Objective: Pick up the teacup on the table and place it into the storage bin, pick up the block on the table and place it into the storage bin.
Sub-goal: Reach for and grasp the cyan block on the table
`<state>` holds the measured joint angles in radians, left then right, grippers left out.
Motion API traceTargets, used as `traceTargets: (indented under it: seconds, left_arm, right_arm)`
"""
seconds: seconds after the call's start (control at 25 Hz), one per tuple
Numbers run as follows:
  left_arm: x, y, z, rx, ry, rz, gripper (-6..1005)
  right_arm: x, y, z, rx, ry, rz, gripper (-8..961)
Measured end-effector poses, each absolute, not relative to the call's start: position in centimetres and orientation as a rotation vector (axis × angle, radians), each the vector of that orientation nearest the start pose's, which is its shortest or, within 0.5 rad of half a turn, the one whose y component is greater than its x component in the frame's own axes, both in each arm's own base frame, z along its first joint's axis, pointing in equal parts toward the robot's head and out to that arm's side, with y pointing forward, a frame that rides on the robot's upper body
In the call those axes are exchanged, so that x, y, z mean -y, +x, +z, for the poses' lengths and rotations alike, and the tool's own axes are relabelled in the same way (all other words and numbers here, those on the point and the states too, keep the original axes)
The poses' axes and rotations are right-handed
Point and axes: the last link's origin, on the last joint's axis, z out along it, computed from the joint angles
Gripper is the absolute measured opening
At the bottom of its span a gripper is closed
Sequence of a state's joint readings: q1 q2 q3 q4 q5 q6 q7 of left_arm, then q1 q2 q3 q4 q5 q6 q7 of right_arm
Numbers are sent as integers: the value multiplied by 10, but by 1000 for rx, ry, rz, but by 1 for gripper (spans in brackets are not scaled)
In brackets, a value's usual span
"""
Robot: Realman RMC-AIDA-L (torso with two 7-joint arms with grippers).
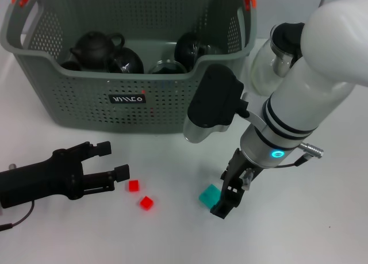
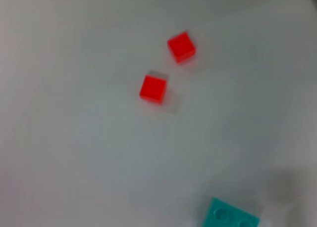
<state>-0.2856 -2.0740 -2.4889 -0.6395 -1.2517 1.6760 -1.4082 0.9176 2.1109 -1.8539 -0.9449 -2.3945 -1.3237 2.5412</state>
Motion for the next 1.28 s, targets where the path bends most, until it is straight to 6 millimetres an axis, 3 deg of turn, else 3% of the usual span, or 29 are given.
traceTargets:
  seconds: [0.84,1.28]
  left_arm:
    - [-257,-316,12,934,-2552,-885,937]
    - [-256,-316,10,939,-2554,-880,937]
  right_arm:
    - [-339,130,-127,-429,-2870,-797,825]
    - [-346,135,-121,-454,-2795,-837,825]
